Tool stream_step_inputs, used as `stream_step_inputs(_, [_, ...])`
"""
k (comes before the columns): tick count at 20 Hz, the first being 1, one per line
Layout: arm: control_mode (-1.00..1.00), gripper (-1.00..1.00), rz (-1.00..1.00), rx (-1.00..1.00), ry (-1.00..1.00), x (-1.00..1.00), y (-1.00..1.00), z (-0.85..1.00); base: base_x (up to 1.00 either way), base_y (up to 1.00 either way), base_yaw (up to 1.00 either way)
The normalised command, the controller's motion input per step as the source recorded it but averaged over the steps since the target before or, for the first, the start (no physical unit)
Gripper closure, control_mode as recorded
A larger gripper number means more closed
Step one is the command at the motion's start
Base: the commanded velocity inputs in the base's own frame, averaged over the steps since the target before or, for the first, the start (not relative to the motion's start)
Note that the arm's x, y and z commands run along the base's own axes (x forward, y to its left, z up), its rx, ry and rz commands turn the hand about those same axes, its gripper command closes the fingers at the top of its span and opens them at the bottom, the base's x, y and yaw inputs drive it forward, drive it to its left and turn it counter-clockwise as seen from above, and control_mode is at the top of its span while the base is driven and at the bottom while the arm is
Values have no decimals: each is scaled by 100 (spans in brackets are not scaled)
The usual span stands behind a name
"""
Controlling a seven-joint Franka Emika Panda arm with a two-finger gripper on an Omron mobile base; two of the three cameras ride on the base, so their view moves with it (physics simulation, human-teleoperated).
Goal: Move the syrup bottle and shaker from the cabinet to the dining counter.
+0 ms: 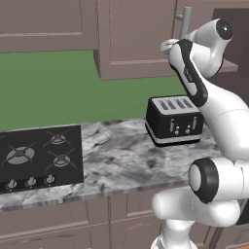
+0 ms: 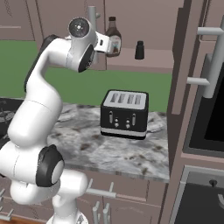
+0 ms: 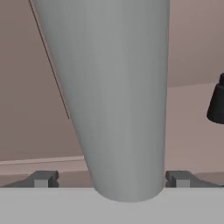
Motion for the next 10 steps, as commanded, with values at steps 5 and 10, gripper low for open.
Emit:
stream_step_inputs(5, [-100,100,0,0,3,5,0,-2,0,0,0])
stream_step_inputs(10, [-100,100,-1,0,0,-24,3,0,0,0,0])
